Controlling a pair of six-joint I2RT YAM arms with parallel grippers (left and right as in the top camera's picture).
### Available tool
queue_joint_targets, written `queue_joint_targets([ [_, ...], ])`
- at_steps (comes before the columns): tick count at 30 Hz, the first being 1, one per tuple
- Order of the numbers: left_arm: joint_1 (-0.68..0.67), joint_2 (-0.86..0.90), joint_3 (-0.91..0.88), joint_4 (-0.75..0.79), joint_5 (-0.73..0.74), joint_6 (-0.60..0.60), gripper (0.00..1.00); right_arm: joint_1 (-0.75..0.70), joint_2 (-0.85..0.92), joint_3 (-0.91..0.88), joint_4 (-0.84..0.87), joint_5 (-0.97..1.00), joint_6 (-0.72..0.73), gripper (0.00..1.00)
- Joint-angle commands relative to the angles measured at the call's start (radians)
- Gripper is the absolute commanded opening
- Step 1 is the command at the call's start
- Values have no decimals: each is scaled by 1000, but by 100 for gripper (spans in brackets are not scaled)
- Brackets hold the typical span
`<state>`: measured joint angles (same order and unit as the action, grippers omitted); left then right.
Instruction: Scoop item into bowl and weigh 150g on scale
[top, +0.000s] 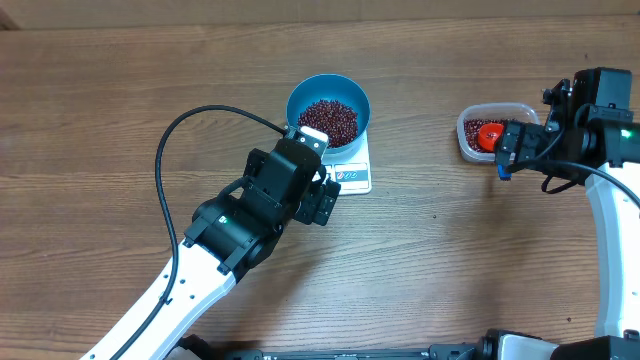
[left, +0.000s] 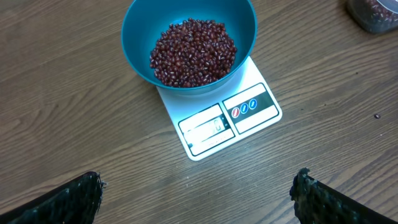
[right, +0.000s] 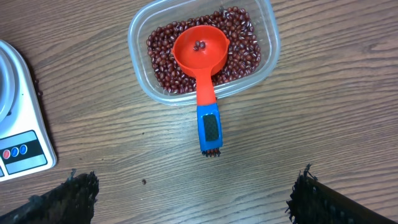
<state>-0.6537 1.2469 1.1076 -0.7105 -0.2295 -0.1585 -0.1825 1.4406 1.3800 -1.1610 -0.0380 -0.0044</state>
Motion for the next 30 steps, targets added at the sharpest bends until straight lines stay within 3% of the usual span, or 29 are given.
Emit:
queue_joint_targets([
  [1,5,8,8,3,-13,-14,100,-4,-19,31,3,-2,-8,100],
  [9,24,-38,7,-67,-10,-14,100,-4,-19,31,3,-2,-8,100],
  [17,165,-269,-114,-103,84,-14,100,-4,-19,31,3,-2,-8,100],
  [25,282,-608,-392,53,198,-16,100,-4,-19,31,3,-2,-8,100],
  [30,312,-861,-631,257,200,-61,100,-4,-19,31,3,-2,-8,100],
])
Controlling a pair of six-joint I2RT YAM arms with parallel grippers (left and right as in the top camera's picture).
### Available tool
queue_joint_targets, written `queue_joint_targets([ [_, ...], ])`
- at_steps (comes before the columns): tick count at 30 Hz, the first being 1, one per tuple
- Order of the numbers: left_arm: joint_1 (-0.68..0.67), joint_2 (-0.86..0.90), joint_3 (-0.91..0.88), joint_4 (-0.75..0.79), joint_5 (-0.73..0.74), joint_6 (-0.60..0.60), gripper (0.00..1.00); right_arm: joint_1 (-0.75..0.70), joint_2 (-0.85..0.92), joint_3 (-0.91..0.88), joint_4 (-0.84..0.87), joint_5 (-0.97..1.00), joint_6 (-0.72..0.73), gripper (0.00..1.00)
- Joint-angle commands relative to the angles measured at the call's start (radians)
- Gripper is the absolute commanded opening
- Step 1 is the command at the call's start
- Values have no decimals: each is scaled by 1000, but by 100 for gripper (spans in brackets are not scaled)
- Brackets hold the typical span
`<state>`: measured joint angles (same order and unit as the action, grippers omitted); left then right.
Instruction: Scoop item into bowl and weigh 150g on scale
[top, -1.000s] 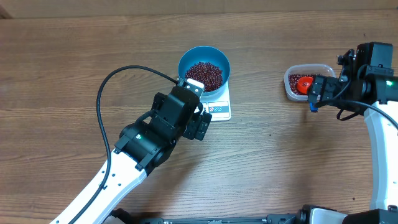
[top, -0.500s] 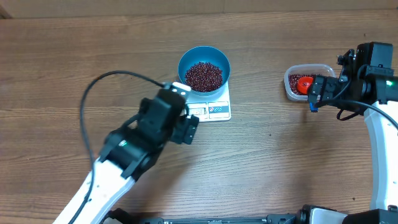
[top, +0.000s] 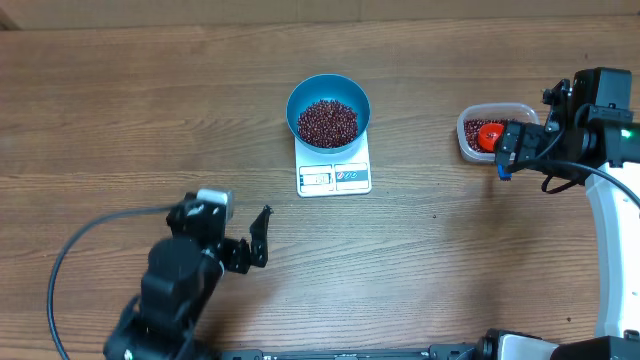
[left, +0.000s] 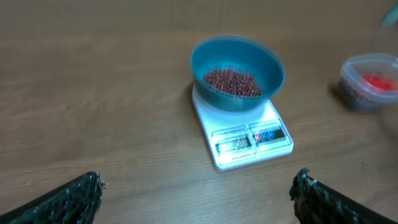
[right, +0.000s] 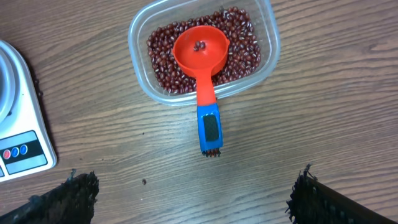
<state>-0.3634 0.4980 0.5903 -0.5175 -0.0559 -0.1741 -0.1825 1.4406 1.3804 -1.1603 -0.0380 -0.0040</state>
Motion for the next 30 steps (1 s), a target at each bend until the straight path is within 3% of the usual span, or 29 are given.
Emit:
queue_joint_targets([
  [1,32,-148,-149,95,32,-53,100,-4,-19,30,2,-2,-8,100],
  [7,126,-351,-335,283,123,-66,100,-4,-19,30,2,-2,-8,100],
  [14,198,-467,-454,435,124,-66,100,-4,-19,30,2,-2,-8,100],
  [18,223,-495,-578,601,123,-66,100,-4,-19,30,2,-2,-8,100],
  [30,278,-496,-586,441,105,-11,100,-4,-19,30,3,-2,-8,100],
])
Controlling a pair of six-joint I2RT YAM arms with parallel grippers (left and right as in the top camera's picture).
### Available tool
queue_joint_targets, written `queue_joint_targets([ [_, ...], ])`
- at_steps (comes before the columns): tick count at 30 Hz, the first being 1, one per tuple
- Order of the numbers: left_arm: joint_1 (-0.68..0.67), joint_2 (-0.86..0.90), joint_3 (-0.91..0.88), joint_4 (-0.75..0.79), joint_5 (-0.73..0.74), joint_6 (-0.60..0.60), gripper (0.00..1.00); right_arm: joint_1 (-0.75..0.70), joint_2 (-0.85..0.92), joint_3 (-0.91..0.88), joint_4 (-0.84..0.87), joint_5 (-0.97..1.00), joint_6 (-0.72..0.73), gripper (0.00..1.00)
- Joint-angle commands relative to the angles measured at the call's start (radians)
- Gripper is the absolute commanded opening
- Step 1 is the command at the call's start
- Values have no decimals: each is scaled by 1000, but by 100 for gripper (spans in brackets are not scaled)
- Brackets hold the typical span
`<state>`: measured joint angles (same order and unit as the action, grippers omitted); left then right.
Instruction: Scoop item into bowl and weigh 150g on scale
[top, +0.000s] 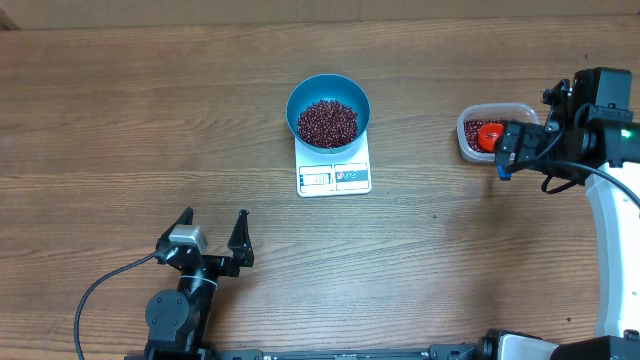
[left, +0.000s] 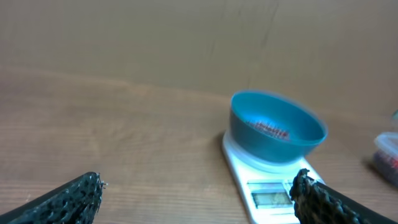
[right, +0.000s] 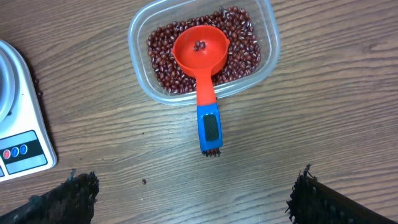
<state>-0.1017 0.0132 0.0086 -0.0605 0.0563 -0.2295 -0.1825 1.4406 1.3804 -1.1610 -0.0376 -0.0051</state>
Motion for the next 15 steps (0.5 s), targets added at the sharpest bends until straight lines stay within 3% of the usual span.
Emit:
queue_joint_targets([
  [1,24,-11,-4,-16,-7,93,100,-4,-19,30,3,-2,-7,100],
  [7,62,-11,-4,-18,-9,185,100,-4,-18,30,3,-2,-7,100],
  [15,113,-11,-4,-19,-19,210,100,-4,-18,30,3,-2,-7,100],
])
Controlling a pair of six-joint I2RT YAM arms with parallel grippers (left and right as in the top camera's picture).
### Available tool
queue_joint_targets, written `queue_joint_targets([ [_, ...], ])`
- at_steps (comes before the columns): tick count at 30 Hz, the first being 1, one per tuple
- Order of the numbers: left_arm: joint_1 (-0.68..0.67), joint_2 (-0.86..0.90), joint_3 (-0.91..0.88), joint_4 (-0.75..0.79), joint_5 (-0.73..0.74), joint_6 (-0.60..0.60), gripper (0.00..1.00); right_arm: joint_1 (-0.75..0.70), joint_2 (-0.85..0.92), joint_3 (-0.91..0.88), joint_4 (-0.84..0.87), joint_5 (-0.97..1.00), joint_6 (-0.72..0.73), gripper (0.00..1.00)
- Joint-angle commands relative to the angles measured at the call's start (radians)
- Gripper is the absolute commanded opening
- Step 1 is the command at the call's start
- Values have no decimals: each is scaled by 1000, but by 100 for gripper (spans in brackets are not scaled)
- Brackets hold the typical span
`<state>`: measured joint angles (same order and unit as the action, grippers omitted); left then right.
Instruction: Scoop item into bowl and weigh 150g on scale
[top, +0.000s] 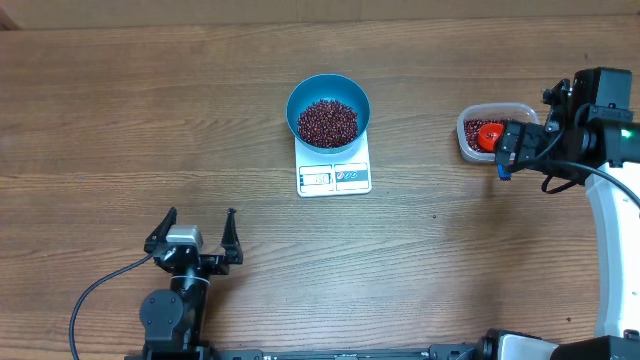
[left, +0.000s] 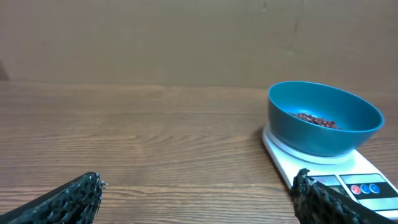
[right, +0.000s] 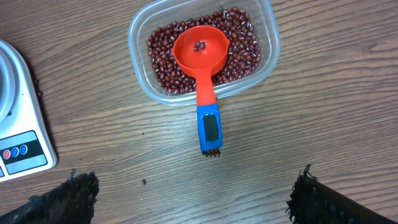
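Observation:
A blue bowl (top: 328, 112) of red beans sits on the white scale (top: 335, 177); the left wrist view shows the same bowl (left: 323, 127) from low down, on the scale (left: 311, 163). A clear tub (right: 204, 50) of beans holds the red scoop (right: 200, 51), its blue handle (right: 208, 129) sticking out over the table. My right gripper (right: 193, 196) hovers open just short of the handle, also visible from overhead (top: 508, 150). My left gripper (top: 195, 240) is open and empty near the table's front left, far from the scale.
A stray bean (right: 144, 182) lies on the wooden table (top: 480, 260) between scale and tub. The scale's corner (right: 18, 134) shows at the left of the right wrist view. The left arm's black cable (top: 100, 290) loops at the front left.
My left gripper has shifted slightly left at the front of the table and now looks level across it, the bowl farther right in its view. The right gripper, scoop and bowl have not moved.
My left gripper was open right over the scale, beside the filled bowl. It then stood back at the front left, lower each time, and now rests there open. The right gripper stayed open over the scoop's handle throughout, the scoop lying in the tub.

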<state>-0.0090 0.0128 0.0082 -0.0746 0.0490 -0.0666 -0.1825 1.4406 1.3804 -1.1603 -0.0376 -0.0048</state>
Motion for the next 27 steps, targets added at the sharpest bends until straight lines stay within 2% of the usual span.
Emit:
queue_joint_targets([
  [1,22,-10,-4,-4,-15,68,100,-4,-18,30,2,-2,-8,100],
  [27,22,-9,-4,-1,-7,87,100,-4,-18,30,2,-2,-8,100],
])
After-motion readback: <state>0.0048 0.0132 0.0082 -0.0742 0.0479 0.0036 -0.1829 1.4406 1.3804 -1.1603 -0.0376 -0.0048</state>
